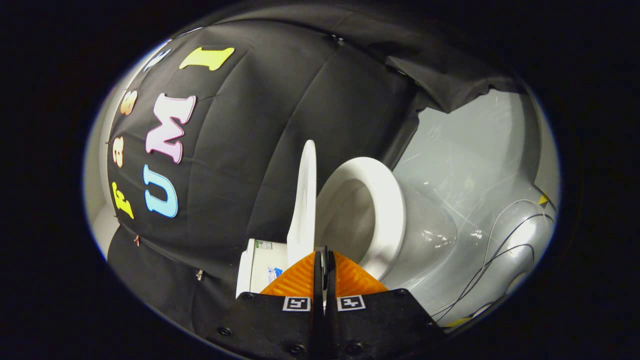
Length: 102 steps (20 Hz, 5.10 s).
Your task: Open the toilet lid.
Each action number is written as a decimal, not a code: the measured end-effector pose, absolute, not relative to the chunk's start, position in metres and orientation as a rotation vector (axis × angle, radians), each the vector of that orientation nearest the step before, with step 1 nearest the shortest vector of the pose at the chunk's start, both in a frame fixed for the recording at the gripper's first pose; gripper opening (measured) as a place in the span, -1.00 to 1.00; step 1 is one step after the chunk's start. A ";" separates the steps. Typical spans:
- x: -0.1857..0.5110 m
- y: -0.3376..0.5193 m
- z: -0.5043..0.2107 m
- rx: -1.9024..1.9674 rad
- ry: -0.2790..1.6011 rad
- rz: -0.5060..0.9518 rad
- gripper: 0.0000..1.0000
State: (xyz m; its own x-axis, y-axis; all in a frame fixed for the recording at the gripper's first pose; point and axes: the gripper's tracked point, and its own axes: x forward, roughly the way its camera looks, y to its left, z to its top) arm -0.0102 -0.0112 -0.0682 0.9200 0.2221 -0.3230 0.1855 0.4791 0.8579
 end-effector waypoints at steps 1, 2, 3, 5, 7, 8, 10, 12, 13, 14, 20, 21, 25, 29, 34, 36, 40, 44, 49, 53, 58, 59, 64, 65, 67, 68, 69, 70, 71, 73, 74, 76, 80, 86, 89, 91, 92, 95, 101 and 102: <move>-0.009 -0.007 -0.058 1.060 0.420 0.031 -0.91; -0.007 -0.003 -0.047 1.043 0.416 0.032 -0.90; -0.007 0.002 -0.038 1.024 0.413 0.037 -0.90; -0.009 0.015 -0.019 0.978 0.411 0.039 -0.90; -0.007 0.026 0.000 0.923 0.401 0.037 -0.90; -0.007 0.034 0.009 0.892 0.395 0.038 -0.90; -0.006 0.046 0.025 0.846 0.385 0.049 -0.90; -0.008 0.056 0.034 0.813 0.380 0.047 -0.90; -0.010 0.058 0.037 0.801 0.379 0.042 -0.90; -0.009 0.061 0.041 0.785 0.381 0.038 -0.90; -0.009 0.091 0.068 0.611 0.364 0.018 -0.90; -0.010 0.098 0.072 0.584 0.358 0.014 -0.90; -0.010 0.115 0.084 0.464 0.356 -0.054 -0.90; -0.007 0.148 0.106 0.360 0.334 -0.078 -0.90; -0.006 0.179 0.120 0.274 0.334 -0.138 -0.90; -0.006 0.194 0.127 0.227 0.325 -0.146 -0.90; -0.004 0.227 0.138 0.179 0.321 -0.149 -0.90; -0.002 0.258 0.146 0.098 0.314 -0.177 -0.90; 0.002 0.309 0.153 0.024 0.286 -0.172 -0.90; 0.005 0.345 0.154 -0.032 0.274 -0.160 -0.90; 0.011 0.383 0.148 -0.097 0.269 -0.179 -0.90; 0.011 0.390 0.148 -0.110 0.268 -0.187 -0.90; 0.017 0.429 0.142 -0.187 0.261 -0.173 -0.89; 0.017 0.434 0.141 -0.193 0.262 -0.174 -0.89; 0.018 0.439 0.139 -0.195 0.261 -0.177 -0.88; 0.019 0.439 0.138 -0.191 0.256 -0.181 -0.86; 0.019 0.439 0.139 -0.183 0.253 -0.178 -0.86; 0.017 0.438 0.138 -0.173 0.257 -0.184 -0.84; 0.017 0.438 0.138 -0.155 0.258 -0.184 -0.83; 0.014 0.443 0.134 -0.136 0.280 -0.176 -0.73; 0.015 0.445 0.135 -0.144 0.281 -0.168 -0.67; 0.012 0.449 0.135 -0.155 0.277 -0.149 -0.48; 0.011 0.452 0.125 -0.130 0.299 -0.098 0.33; 0.009 0.446 0.138 -0.147 0.274 -0.069 0.98; 0.002 0.447 0.143 -0.119 0.269 -0.032 0.93; -0.004 0.447 0.146 -0.110 0.273 -0.006 0.93; -0.007 0.446 0.148 -0.105 0.269 0.009 0.93; -0.016 0.431 0.159 -0.095 0.238 0.020 0.93; -0.029 0.391 0.168 -0.054 0.220 0.087 0.94; -0.030 0.379 0.169 -0.046 0.215 0.095 0.93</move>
State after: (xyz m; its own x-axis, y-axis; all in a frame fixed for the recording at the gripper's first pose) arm -0.0301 0.3792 0.1688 0.9726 0.0888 -0.2150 -0.0987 0.9945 -0.0359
